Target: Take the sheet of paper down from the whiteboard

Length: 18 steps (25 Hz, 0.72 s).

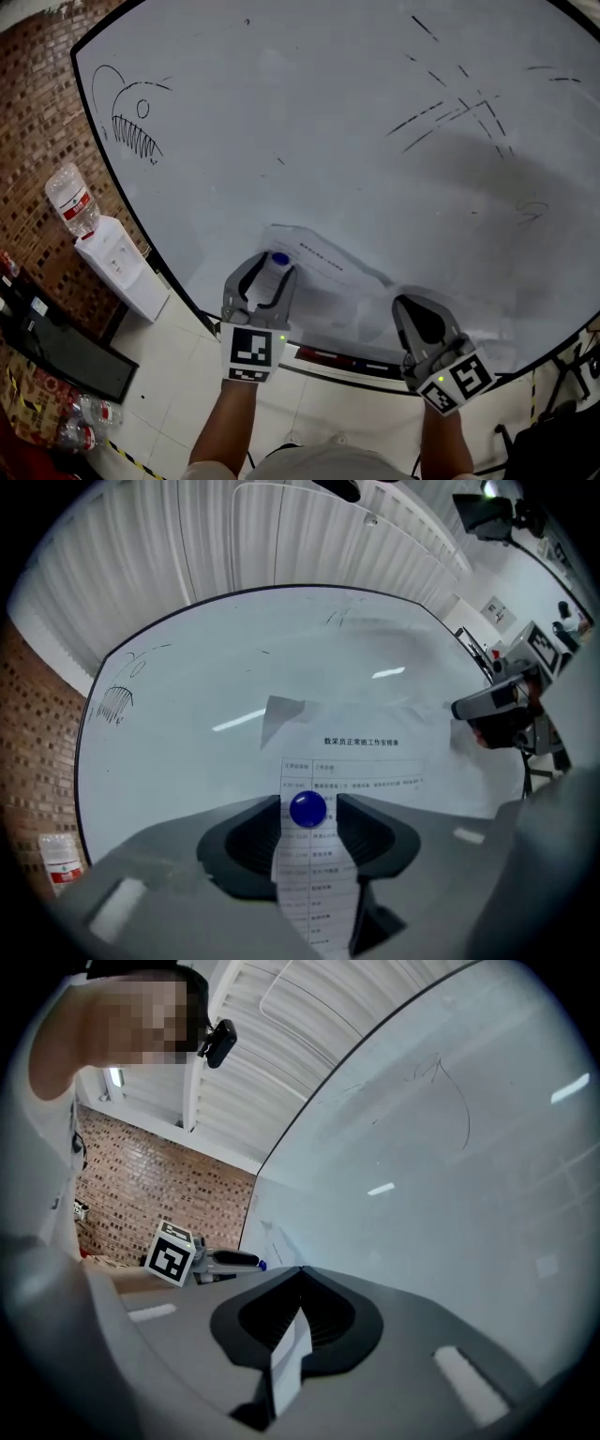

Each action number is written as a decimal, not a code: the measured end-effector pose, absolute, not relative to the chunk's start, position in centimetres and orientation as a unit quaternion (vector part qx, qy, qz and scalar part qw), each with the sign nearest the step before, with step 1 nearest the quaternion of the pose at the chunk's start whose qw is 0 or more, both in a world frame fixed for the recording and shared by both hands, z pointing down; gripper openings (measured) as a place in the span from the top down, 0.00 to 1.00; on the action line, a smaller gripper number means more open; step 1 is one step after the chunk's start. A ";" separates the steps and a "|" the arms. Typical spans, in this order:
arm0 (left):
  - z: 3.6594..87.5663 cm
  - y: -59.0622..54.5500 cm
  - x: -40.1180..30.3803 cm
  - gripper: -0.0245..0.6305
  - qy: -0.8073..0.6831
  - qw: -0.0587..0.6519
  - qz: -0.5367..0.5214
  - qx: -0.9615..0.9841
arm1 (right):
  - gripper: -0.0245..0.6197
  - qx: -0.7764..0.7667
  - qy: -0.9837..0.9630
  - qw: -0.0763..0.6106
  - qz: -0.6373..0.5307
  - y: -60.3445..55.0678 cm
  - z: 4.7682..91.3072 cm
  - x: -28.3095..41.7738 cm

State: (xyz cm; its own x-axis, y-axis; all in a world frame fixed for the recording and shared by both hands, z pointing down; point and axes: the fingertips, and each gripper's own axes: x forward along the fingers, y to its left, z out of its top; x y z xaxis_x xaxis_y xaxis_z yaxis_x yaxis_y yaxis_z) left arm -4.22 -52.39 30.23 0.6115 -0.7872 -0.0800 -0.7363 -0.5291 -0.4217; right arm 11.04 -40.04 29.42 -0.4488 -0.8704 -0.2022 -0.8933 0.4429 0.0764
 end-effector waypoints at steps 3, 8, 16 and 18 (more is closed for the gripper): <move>30.6 -52.8 -4.2 0.66 0.435 0.202 -0.061 -0.875 | 0.95 -0.524 0.845 0.065 0.084 -40.0 29.6 10.8; 30.5 -52.9 -4.0 0.75 0.434 0.198 -0.051 -0.877 | 0.95 -0.532 0.841 0.058 0.078 -40.0 30.2 10.8; 30.5 -52.9 -4.2 0.77 0.419 0.175 -0.026 -0.890 | 0.94 -0.543 0.834 0.066 0.079 -40.3 30.5 11.2; 30.5 -52.9 -4.2 0.77 0.415 0.169 -0.022 -0.894 | 0.82 -0.536 0.838 0.061 0.085 -40.4 30.5 10.7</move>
State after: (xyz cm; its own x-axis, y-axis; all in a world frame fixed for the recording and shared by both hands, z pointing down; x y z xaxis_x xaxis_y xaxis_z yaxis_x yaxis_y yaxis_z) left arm -4.21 -52.95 30.49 0.6541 -0.7496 -0.1007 -0.7345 -0.5978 -0.3212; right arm 10.73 -40.45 30.46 -0.4178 -0.8877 -0.1933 -0.9085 0.4108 0.0769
